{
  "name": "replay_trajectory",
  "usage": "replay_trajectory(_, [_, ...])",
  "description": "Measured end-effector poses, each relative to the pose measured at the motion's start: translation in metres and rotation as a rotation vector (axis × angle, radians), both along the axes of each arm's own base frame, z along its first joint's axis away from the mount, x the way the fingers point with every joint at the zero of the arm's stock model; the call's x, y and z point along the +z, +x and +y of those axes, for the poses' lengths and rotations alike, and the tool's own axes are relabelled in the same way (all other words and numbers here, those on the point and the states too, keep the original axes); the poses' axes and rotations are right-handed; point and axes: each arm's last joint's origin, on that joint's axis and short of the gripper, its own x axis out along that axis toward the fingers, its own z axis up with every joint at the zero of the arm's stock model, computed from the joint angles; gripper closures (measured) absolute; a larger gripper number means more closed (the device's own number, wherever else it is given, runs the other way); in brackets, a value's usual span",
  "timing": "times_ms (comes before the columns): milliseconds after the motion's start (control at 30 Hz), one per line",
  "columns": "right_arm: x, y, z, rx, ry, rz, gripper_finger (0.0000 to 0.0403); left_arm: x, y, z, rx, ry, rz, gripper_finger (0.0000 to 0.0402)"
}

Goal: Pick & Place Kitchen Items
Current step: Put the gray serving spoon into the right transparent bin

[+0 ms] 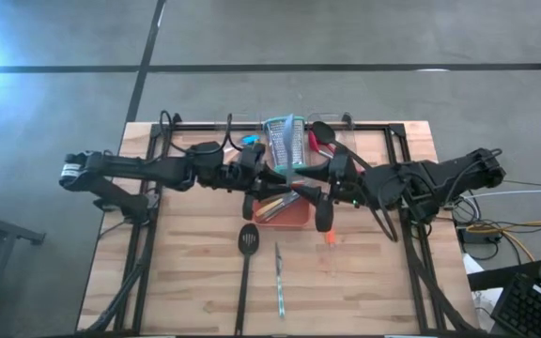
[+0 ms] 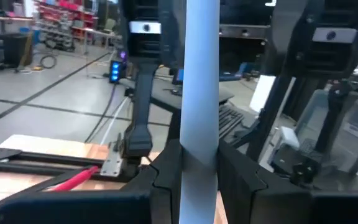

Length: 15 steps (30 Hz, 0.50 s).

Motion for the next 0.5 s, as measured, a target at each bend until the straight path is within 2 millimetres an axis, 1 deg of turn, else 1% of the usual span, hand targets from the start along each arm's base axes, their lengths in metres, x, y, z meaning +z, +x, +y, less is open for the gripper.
replay_trajectory(133, [0.0, 0.002, -0.005, -0.019, 0.005, 0.001, 0.0205, 0.0, 0.005, -0.002, -0.051, 0.004, -0.048, 0.0326])
replay_trajectory(300, [-0.001, 0.003, -0.01, -0.036, 0.004, 0.003, 0.0204, 0.001, 0.008, 0.0, -0.066, 0.007, -0.081, 0.0326])
replay_trajectory(400, [-0.001, 0.004, -0.012, -0.04, 0.005, 0.001, 0.0215, 0.002, 0.008, 0.001, -0.064, 0.008, -0.091, 0.0326])
replay_trajectory(500, [-0.001, 0.006, -0.014, -0.042, 0.01, 0.003, 0.0235, 0.002, 0.008, 0.004, -0.061, 0.009, -0.091, 0.0326])
